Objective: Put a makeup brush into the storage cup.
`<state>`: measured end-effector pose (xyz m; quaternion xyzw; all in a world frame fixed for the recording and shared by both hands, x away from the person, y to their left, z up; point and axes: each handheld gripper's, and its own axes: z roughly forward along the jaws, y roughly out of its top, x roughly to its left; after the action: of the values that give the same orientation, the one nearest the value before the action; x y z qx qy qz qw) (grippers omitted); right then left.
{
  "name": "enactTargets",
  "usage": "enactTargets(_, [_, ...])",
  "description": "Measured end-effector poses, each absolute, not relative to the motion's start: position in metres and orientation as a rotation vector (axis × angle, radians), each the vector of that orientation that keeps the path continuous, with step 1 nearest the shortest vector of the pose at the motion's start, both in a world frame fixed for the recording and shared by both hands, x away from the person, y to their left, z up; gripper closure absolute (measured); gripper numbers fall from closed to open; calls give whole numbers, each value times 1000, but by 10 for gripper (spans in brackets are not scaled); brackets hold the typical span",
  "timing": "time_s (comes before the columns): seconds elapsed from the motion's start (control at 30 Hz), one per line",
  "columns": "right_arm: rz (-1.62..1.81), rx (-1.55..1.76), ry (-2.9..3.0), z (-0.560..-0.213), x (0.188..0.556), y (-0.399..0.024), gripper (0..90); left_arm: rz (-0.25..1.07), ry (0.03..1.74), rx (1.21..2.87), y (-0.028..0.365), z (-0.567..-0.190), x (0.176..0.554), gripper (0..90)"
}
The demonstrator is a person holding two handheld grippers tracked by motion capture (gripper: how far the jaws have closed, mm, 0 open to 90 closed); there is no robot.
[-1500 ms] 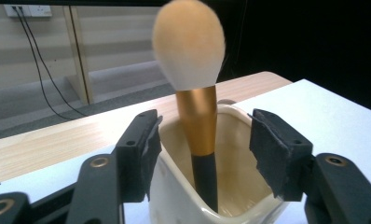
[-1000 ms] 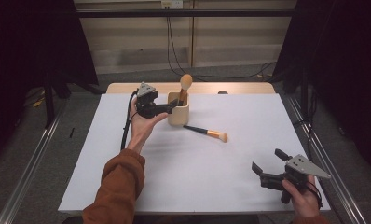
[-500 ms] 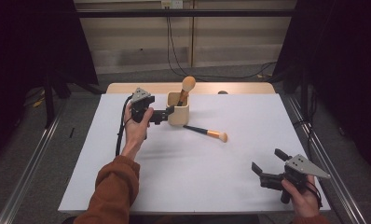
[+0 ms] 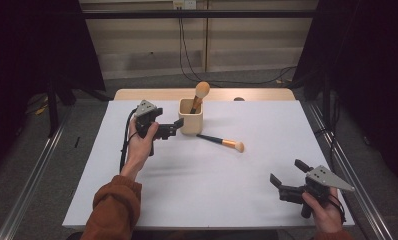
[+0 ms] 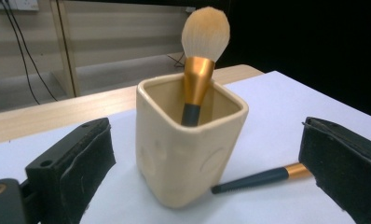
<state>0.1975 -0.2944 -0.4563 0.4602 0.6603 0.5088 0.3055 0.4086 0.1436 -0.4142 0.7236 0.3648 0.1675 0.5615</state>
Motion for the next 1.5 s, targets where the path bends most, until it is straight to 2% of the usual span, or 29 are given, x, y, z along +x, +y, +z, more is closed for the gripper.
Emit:
enactTargets(0.6, [1343,1219,1742,-456,199,-294,0,496,878,1738,188,-417,364,28])
enactTargets(1.13, [1349,1207,1749,-456,202,-292,0,514,840,1722,206,-413,323,20])
enactTargets(1.27, [1347,1204,1749,-456,202,-291,0,560,813,1716,209,-411,310,25])
enactTargets(1.5, [1349,1209,1750,-457,201,-291,0,565,876,1674,222,-413,290,27])
